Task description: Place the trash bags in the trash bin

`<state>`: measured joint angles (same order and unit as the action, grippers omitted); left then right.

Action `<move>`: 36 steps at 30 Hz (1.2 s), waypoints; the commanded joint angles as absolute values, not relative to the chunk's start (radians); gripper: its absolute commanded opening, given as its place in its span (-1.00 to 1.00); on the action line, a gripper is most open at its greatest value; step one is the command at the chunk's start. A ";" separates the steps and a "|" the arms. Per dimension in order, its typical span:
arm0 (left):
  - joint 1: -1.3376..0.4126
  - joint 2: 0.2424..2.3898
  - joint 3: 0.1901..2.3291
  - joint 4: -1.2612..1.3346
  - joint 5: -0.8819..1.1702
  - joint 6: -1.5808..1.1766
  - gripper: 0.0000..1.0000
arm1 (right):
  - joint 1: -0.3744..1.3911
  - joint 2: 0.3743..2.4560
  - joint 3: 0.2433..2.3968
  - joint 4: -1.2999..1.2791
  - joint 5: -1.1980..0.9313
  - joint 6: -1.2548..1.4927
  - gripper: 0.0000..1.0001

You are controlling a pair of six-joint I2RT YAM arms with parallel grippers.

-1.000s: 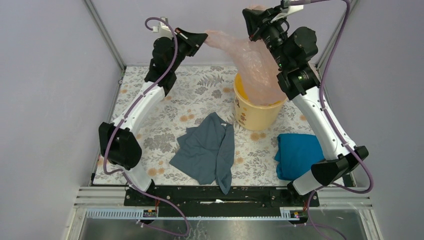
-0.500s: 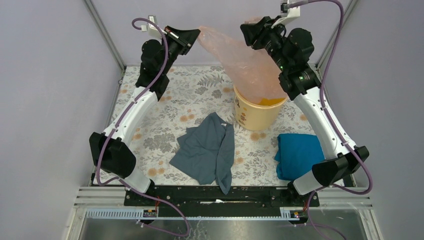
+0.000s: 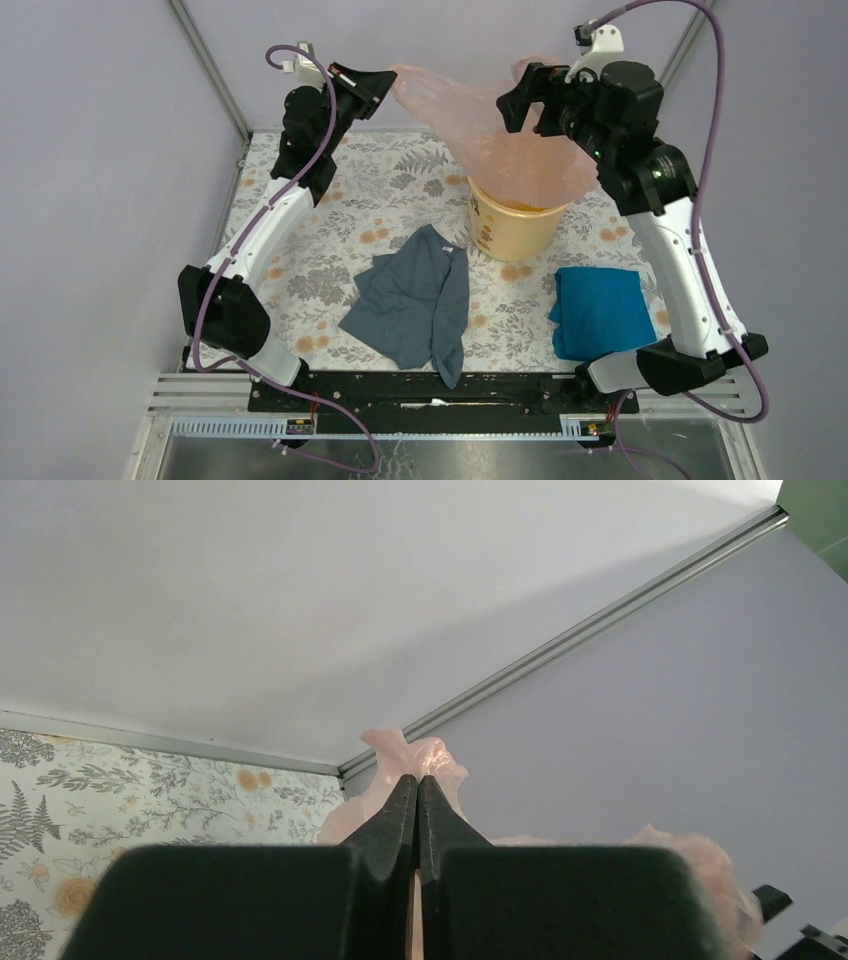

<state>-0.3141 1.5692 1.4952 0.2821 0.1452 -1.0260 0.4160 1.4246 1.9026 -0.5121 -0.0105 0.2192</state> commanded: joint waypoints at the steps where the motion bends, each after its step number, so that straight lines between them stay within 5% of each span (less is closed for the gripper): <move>1: -0.310 1.524 1.493 0.341 0.162 -1.026 -1.00 | 0.410 1.360 1.979 -0.657 0.015 0.199 0.99; 18: -0.310 1.508 1.478 0.308 0.131 -1.019 -1.00 | 0.410 1.155 1.930 -0.768 0.122 0.220 0.98; 26: -0.310 1.506 1.463 0.295 0.109 -1.040 -1.00 | 0.376 1.072 1.545 -0.523 0.623 0.168 0.42; 30: -0.309 1.505 1.470 0.281 0.111 -1.038 -1.00 | 0.168 1.118 1.455 -0.481 0.297 0.298 0.24; 36: -0.310 1.506 1.479 0.276 0.123 -1.037 -1.00 | 0.126 1.199 1.427 -0.410 -0.024 0.424 -0.09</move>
<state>-0.3141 1.5471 1.4673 0.2512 0.1207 -1.0328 0.1310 1.2083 1.4437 -0.5488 0.2493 0.3138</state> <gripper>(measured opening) 0.007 0.469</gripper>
